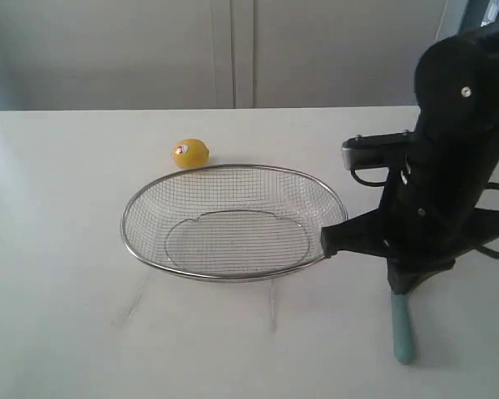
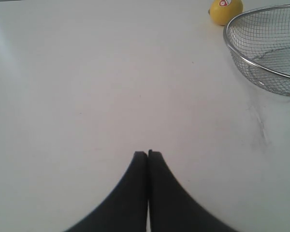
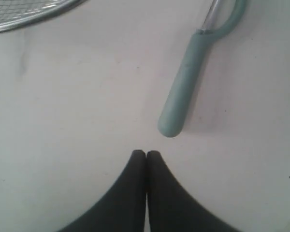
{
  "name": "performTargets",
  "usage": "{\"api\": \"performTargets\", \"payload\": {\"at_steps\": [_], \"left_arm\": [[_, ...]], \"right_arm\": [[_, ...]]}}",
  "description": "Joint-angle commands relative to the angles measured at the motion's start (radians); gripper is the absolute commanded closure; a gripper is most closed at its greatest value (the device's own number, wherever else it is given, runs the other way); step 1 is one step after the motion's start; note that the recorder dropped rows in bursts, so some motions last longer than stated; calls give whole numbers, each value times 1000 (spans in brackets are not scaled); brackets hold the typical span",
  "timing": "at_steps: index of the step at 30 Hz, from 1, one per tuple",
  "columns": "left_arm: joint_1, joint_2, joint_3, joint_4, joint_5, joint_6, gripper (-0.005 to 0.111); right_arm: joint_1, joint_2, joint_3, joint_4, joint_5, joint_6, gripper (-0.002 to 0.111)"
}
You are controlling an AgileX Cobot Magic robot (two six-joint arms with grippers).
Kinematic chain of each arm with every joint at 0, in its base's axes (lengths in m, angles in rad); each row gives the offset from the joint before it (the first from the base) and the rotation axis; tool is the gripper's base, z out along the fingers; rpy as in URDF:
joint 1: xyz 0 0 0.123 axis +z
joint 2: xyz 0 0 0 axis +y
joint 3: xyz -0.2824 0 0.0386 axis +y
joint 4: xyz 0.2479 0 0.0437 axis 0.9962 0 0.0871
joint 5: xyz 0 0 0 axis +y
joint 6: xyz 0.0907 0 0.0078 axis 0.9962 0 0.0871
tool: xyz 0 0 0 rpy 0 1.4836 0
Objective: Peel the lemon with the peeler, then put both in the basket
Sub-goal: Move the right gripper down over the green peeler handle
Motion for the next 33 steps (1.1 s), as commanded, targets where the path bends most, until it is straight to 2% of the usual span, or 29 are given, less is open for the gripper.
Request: {"api": "performTargets", "payload": {"at_steps": [1,11,17,24,33], "left_arm": [[-7,-3,3,-9,0,-1,107],[-7,-3,3,-9,0,-1,107],[-7,-3,3,-9,0,-1,107],[-7,-3,3,-9,0,-1,107],[-7,-3,3,-9,0,-1,107]], "right_arm": [[9,44,-7,-46,-30,40,108],[9,62,-1,-31,-104,46,108],[-4,53,85,-37,-132,56,108],[-80,-47,211,40,-241,52,108],[-81,-49,249,40,-317,142,108]]}}
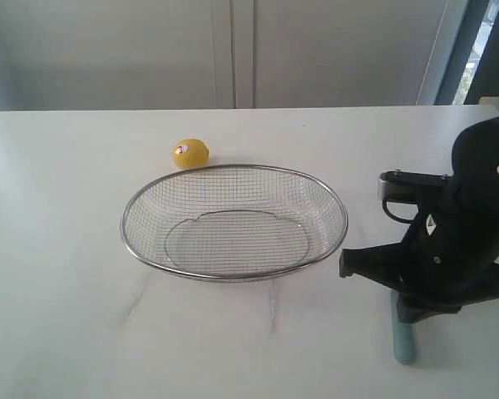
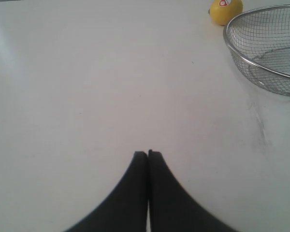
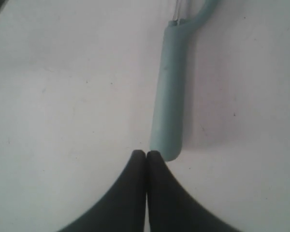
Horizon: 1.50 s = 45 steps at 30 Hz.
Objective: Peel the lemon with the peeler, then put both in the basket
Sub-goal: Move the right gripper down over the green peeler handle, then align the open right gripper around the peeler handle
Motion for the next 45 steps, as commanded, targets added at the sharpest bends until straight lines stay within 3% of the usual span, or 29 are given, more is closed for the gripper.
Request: {"api": "performTargets", "payload": {"at_steps": [1,9,14,24,45], "left_arm": [[-7,-3,3,-9,0,-1,107],[-7,-3,3,-9,0,-1,107],[-7,-3,3,-9,0,-1,107],[-7,-3,3,-9,0,-1,107],[-7,-3,3,-9,0,-1,107]], "right_arm": [[-8,-10,7,-8,-24,13,108],[-8,-8,7,-22,-11,13,108],[-66,-8,7,-23,-15,13,89],[-66,-8,7,-23,-68,-6,68],[-66,26,76,-88,-195,13,68]]}}
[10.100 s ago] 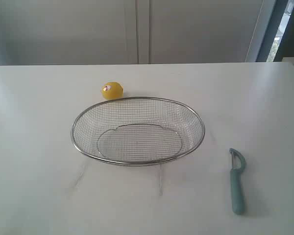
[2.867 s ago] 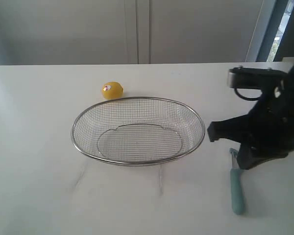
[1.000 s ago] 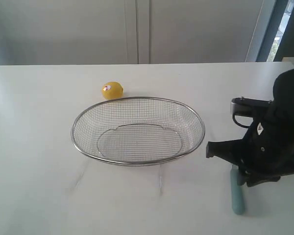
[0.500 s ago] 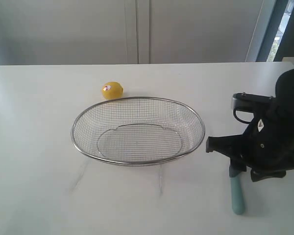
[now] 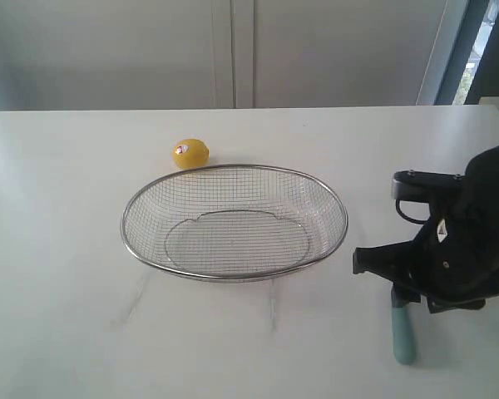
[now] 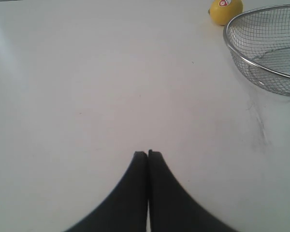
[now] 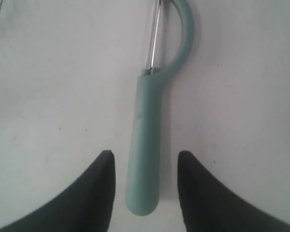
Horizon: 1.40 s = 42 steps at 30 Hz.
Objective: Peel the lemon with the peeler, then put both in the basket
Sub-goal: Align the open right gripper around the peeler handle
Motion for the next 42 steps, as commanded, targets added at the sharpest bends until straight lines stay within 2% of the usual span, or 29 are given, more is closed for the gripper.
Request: {"api": "performTargets", "payload": {"at_steps": [1,42], "left_arm": [[-7,-3,3,-9,0,-1,107],[-7,-3,3,-9,0,-1,107]], "right_arm": [[-9,8,5,-8,-16,18,68],[-9,99,5,5,-66,23,68]]}}
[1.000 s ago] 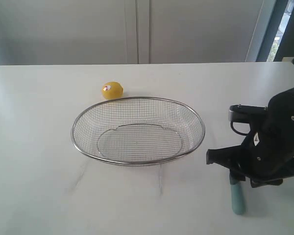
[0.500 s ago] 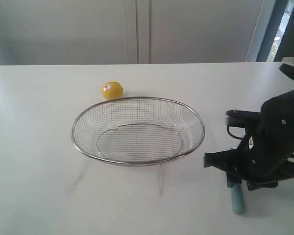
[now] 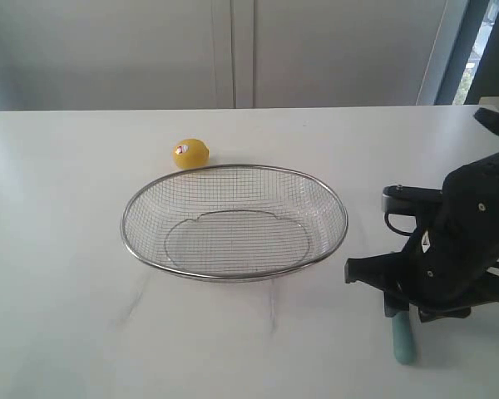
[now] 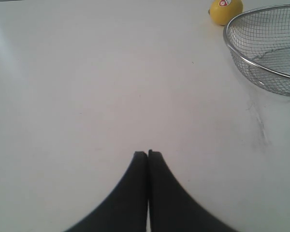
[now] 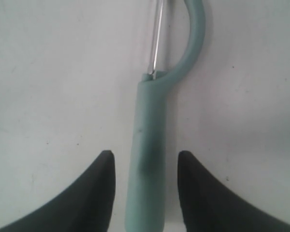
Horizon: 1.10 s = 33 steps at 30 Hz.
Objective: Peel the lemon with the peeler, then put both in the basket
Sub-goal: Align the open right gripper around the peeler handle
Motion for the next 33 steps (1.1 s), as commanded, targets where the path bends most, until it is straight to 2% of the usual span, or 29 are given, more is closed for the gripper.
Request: {"api": "performTargets", "payload": {"at_steps": [1,33], "left_arm": [[-7,-3,3,-9,0,-1,107],[-7,-3,3,-9,0,-1,107]], "right_arm": [[-9,1,5,5,-4,5,68],[-9,1,5,29,-24,7,68]]}}
